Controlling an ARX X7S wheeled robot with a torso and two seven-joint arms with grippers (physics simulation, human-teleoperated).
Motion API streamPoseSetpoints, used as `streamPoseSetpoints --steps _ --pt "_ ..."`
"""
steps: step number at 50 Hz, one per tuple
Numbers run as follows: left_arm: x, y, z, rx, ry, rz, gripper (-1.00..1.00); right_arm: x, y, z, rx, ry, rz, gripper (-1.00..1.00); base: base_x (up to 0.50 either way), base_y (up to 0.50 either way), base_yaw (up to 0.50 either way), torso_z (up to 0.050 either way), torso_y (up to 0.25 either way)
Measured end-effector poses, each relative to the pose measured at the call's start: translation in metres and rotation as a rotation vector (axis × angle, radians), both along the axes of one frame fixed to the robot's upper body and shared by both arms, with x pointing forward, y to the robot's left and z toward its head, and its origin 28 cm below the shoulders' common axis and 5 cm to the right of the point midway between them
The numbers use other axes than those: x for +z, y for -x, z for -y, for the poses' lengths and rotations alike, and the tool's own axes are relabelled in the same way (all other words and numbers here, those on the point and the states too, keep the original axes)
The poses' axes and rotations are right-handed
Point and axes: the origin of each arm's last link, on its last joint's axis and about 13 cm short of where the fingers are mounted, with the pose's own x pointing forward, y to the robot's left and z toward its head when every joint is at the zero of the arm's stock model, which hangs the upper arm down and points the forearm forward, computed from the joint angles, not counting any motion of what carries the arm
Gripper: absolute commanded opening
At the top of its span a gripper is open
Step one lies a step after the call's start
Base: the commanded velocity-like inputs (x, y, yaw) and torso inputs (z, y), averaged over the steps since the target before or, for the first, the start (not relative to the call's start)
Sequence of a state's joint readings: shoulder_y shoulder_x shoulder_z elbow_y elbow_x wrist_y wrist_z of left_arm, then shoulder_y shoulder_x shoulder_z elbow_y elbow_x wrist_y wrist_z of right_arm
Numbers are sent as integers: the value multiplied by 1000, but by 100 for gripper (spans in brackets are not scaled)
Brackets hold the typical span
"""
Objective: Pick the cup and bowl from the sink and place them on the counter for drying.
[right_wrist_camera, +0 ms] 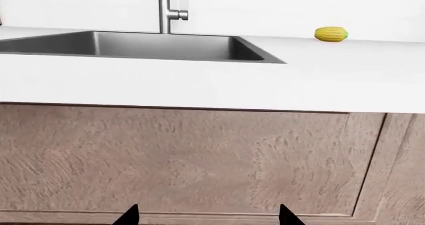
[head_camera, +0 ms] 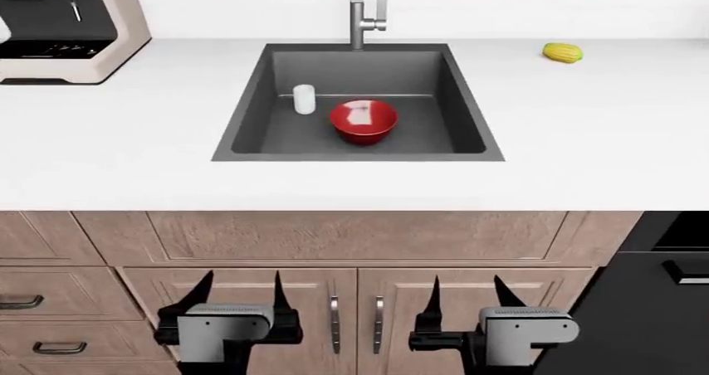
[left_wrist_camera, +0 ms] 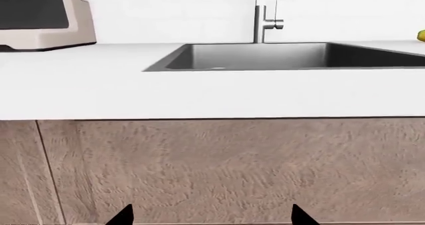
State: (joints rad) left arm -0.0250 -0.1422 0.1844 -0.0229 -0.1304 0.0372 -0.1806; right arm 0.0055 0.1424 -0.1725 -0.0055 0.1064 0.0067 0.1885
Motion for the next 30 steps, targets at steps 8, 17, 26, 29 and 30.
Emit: streamPoseSetpoints --steps 8,17,26,29,30 --pt "1 0 0 8 -1 0 100 -1 0 0 1 1 -5 100 0 0 0 0 0" --pt "12 0 -4 5 45 -13 100 6 2 3 -7 -22 -4 100 0 0 0 0 0" --pt "54 -9 -16 -29 76 -11 100 49 -6 23 43 -24 7 100 0 0 0 0 0" --pt "71 -13 -21 -47 67 -19 100 69 -11 31 68 -30 10 100 0 0 0 0 0" --pt "76 -15 -22 -53 67 -22 100 76 -14 33 76 -33 11 100 0 0 0 0 0"
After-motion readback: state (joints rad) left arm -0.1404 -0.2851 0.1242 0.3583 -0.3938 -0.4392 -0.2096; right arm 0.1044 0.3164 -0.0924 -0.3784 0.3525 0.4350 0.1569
